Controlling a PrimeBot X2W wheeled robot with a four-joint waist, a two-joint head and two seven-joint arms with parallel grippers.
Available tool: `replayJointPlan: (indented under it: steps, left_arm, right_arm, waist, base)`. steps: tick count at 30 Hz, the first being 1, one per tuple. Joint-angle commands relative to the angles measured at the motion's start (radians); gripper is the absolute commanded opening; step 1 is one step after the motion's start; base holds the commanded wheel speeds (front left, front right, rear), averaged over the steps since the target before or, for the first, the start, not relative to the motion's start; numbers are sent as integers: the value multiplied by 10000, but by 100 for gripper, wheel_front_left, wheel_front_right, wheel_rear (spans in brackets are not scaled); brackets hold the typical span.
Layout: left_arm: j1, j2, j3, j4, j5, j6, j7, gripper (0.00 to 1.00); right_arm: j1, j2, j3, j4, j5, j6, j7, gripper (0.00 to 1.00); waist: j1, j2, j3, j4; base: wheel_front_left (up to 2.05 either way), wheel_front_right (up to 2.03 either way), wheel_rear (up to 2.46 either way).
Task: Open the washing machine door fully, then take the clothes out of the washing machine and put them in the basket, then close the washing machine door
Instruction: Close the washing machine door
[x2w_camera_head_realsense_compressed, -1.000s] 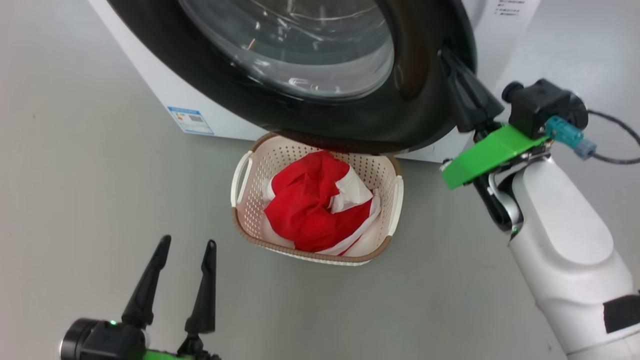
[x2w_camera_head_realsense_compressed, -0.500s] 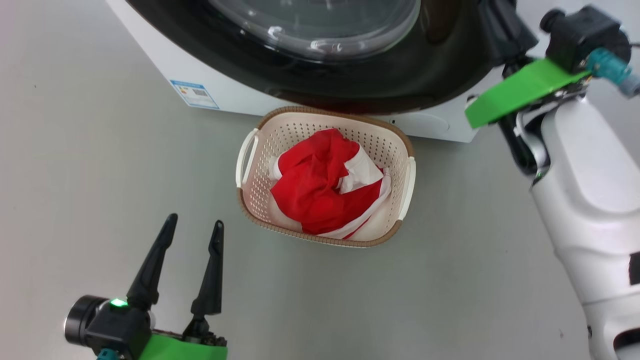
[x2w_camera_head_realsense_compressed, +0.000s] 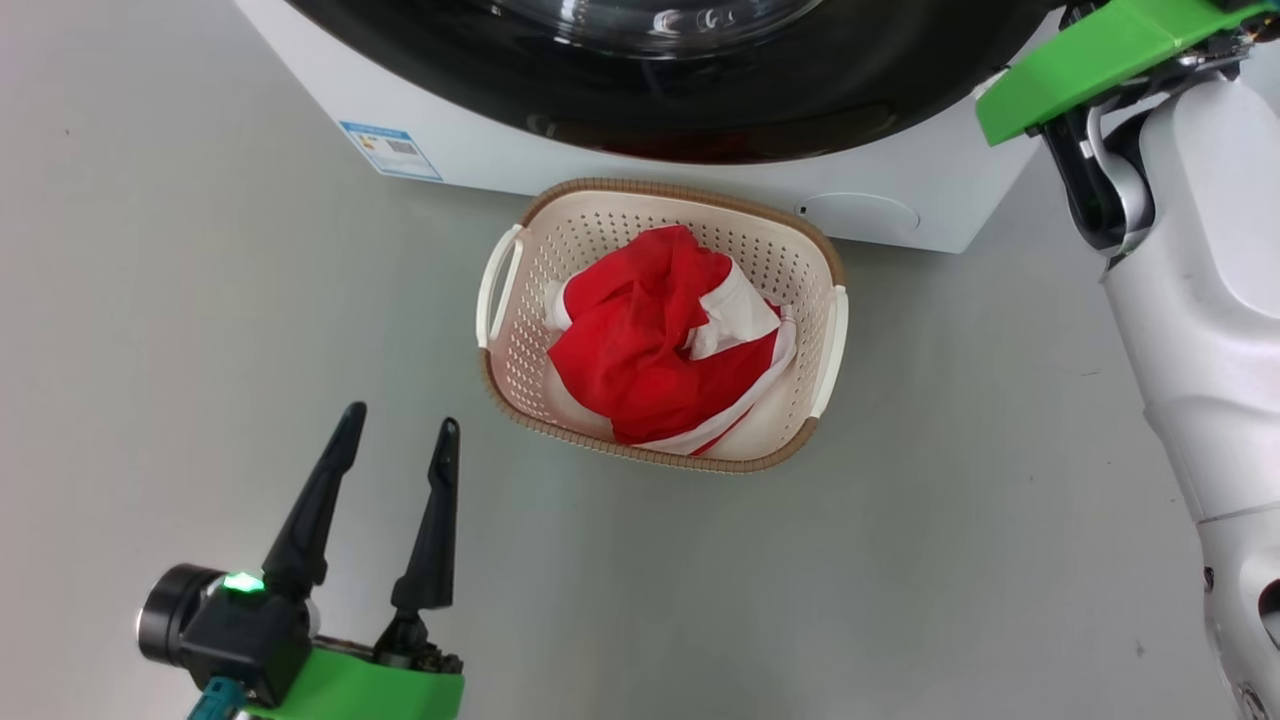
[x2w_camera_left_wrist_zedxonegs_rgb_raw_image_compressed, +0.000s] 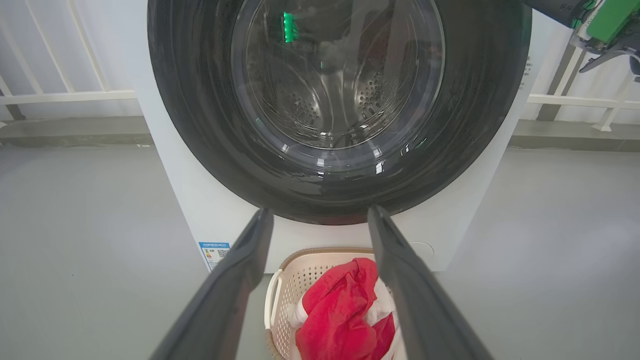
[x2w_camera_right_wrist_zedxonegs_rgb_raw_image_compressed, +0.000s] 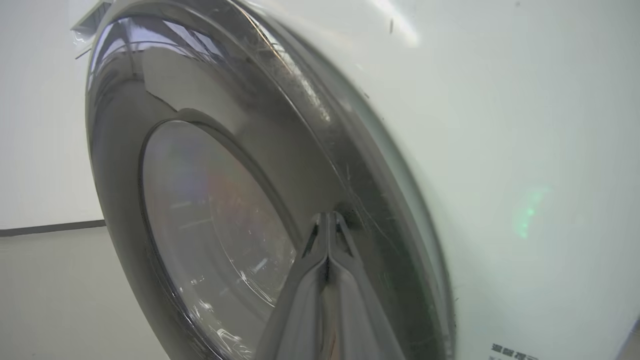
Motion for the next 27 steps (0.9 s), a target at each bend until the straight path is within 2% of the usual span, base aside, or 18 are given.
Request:
replayJointPlan:
  steps: [1, 8, 16, 17, 18, 19, 21, 22, 24, 25, 27]
  left_arm:
    - [-245, 68, 301, -183, 56, -73, -120, 100]
    - [-407, 66, 228, -130, 129, -118, -120, 100]
    - [-439, 65, 275, -45, 148, -121, -120, 100]
    - [-438, 65, 284, -33, 145, -117, -120, 100]
    - [-434, 65, 294, -20, 138, -111, -120, 100]
    - [-426, 65, 301, -5, 130, -107, -120, 100]
    - [-403, 65, 319, 29, 97, -96, -120, 100]
    - [-403, 65, 319, 29, 97, -96, -120, 100]
    - [-370, 65, 345, 74, 61, -72, -120, 100]
    - [-349, 65, 361, 107, 42, -54, -120, 100]
    - [-304, 65, 393, 175, 19, -19, -120, 100]
  right_arm:
    - [-288, 166, -70, -123, 198, -30, -47, 0]
    - [-660, 166, -295, 230, 183, -30, -47, 0]
    - [-381, 376, -318, 112, 67, -30, -47, 0]
    - [-308, 405, -311, 58, 55, -30, -47, 6]
    - [-225, 444, -300, -21, 47, -30, -47, 23]
    - [-120, 492, -280, -108, 62, -30, -47, 35]
    - [130, 578, -191, -281, 83, -30, -47, 49]
    - [130, 578, -191, -281, 83, -30, -47, 49]
    - [404, 645, -117, -472, 92, -30, -47, 90]
    - [555, 675, -86, -580, 96, -30, -47, 100]
    - [868, 729, -34, -798, 112, -30, -47, 100]
  waist:
    - [0, -1, 44, 17]
    - [0, -1, 159, 43]
    - [0, -1, 50, -76]
    - [0, -1, 22, -102]
    - [0, -1, -13, -133]
    - [0, -1, -50, -166]
    - [0, -1, -146, -239]
    - [0, -1, -146, -239]
    - [0, -1, -256, -318]
    - [0, -1, -318, -361]
    - [0, -1, -456, -456]
  base:
    - [0, 0, 0]
    - [0, 0, 0]
    - [0, 0, 0]
    - [0, 0, 0]
    - [0, 0, 0]
    - [0, 0, 0]
    - [0, 0, 0]
    - [0, 0, 0]
    - [0, 0, 0]
    - [0, 0, 0]
    - [0, 0, 0]
